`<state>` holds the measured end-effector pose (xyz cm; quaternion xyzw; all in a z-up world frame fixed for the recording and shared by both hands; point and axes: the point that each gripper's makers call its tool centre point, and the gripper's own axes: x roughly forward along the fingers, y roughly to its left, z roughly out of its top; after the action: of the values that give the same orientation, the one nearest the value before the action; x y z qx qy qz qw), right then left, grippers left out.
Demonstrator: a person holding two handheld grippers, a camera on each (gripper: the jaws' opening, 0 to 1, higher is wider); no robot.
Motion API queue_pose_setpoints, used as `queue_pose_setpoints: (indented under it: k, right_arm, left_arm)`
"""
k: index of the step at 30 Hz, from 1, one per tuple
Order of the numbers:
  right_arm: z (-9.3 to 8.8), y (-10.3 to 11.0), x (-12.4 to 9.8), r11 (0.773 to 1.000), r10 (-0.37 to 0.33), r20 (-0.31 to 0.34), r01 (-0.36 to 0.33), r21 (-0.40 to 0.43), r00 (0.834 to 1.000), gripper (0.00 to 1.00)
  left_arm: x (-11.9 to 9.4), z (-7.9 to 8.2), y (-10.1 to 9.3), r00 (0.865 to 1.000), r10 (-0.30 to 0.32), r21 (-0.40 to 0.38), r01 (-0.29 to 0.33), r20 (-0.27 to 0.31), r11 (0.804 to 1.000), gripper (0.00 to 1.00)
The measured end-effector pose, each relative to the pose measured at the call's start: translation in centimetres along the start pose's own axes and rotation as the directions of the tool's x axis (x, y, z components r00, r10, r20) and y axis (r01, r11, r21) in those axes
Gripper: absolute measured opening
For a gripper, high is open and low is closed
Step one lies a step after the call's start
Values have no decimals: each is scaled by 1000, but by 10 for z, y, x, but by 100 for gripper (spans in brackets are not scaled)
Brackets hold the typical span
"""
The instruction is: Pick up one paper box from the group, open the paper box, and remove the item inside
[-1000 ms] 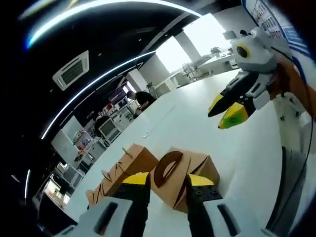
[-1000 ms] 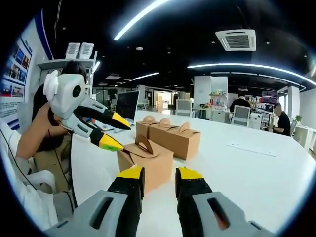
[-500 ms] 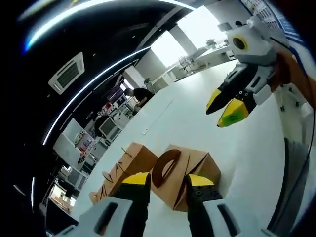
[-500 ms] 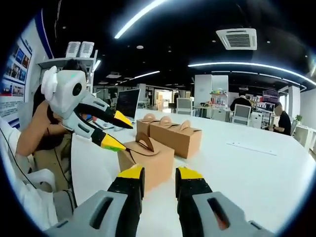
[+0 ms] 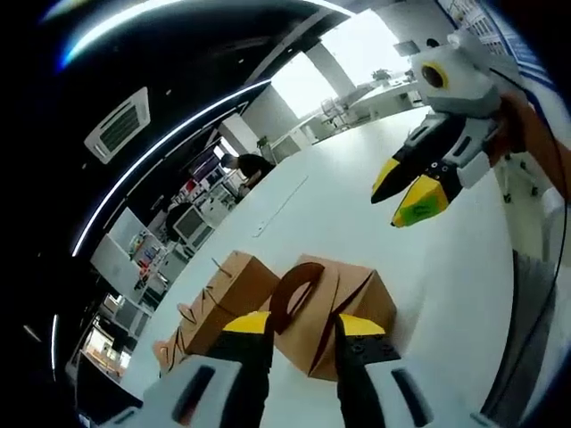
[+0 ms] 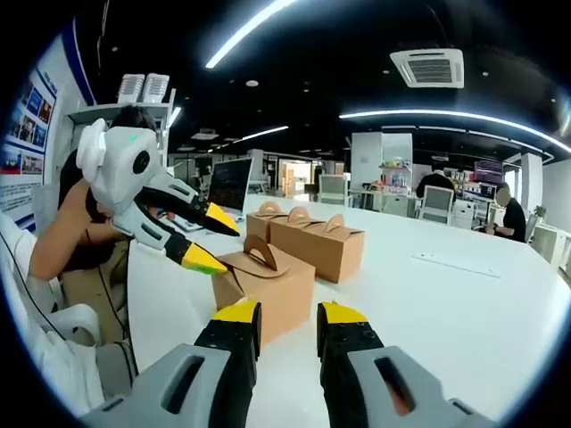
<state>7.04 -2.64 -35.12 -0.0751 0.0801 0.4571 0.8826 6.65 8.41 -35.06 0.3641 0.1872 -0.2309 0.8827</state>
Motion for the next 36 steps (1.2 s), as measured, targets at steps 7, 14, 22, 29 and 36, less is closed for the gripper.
queue_pose_setpoints:
  k: [7,14,22,29,36]
  right_arm:
    - [-2,4,2,1000,9,-7,-9,-3,1000,26]
    - [-5,4,4,1000,11,-14,-11,-1,1000,26]
    - [-6,5,4,1000,12,-17,-12,-1,1000,26]
    - [-7,5,4,1000,11,-18,-11,0,1000,26]
    - [-8,6,5,1000,15,-22,-15,-2,1000,26]
  left_arm:
    - [2,-1,-2,1000,0,-36,0,-10,999,22]
    - [3,-1,-8,1000,-23,-59,23,-6,998,15]
    - [4,-3,-17,998,-61,-105,60,-8,993,6]
    - [4,-2,-18,998,-68,-138,66,-4,988,4]
    - [3,1,-16,998,-61,-170,65,26,983,3]
